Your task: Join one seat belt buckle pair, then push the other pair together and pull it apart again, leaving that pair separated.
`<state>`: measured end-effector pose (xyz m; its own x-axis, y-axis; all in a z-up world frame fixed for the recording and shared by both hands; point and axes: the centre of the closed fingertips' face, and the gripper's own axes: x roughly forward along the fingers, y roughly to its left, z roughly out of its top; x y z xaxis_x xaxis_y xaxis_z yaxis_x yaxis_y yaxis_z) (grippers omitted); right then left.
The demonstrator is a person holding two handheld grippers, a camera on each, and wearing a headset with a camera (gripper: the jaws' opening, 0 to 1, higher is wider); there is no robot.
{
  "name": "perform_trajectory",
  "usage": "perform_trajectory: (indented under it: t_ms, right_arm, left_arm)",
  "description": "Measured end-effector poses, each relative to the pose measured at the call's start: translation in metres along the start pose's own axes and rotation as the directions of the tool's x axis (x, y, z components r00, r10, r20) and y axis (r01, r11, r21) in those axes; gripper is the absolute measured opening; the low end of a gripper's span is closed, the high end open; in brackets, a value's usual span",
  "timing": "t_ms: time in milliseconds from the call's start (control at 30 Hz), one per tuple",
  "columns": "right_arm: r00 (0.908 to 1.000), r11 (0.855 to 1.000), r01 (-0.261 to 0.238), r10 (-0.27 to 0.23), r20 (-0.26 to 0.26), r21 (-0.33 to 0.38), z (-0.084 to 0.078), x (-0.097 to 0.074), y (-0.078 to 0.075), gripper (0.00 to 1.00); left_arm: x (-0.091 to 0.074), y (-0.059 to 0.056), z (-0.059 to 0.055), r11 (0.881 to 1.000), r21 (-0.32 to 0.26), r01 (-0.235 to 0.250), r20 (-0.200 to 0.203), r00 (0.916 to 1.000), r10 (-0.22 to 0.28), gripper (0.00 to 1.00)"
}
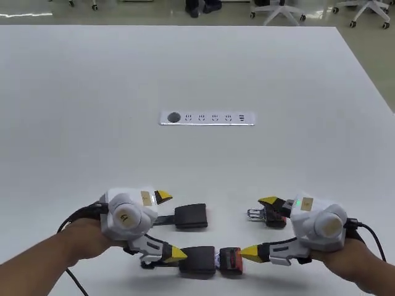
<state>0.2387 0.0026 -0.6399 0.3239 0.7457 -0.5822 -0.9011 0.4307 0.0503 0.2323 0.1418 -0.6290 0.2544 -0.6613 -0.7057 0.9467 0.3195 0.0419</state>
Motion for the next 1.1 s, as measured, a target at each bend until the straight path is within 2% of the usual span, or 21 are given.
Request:
perform_trajectory:
  t_ms: [100,167,233,367,633,767,900,1100]
  right_arm:
    - [0.9999,1.000,0.000,0.000,-0.014,-0.008,-0.002,-0.006,-0.011,0.77]
    - [0.9990,0.999,0.002,-0.003,-0.045,-0.041,-0.009,-0.008,-0.022,0.76]
    - [0.9991,0.999,-0.001,-0.001,-0.043,-0.037,-0.010,-0.008,-0.026,0.73]
    - [0.9986,1.000,-0.005,0.004,-0.053,-0.025,-0.013,-0.009,-0.038,0.72]
    - [0.9939,0.999,-0.040,0.039,-0.103,-0.012,-0.033,-0.008,-0.049,0.71]
    - [0.9902,0.998,-0.064,0.062,-0.125,-0.009,-0.040,-0.007,-0.054,0.70]
    - [0.9847,0.996,-0.086,0.083,-0.153,-0.011,-0.050,-0.004,-0.059,0.67]
    - [0.9793,0.995,-0.099,0.094,-0.180,-0.023,-0.056,-0.004,-0.061,0.62]
  left_arm:
    - [0.000,0.007,0.000,1.000,0.006,-0.001,-0.008,1.0000,0.001,0.80]
    - [0.002,0.012,0.001,1.000,0.014,0.000,-0.012,0.9999,0.000,0.80]
    - [0.004,0.014,0.001,1.000,0.027,0.007,-0.016,0.9999,-0.006,0.79]
    - [0.013,0.018,0.000,0.999,0.031,0.019,-0.031,0.9993,-0.018,0.79]
    - [0.032,0.028,-0.011,0.999,0.025,0.034,-0.068,0.9972,-0.032,0.77]
    - [0.042,0.032,-0.013,0.999,0.018,0.046,-0.074,0.9963,-0.044,0.75]
    - [0.050,0.032,-0.014,0.998,0.018,0.065,-0.079,0.9948,-0.064,0.74]
    - [0.059,0.033,-0.020,0.996,0.026,0.081,-0.092,0.9927,-0.078,0.68]
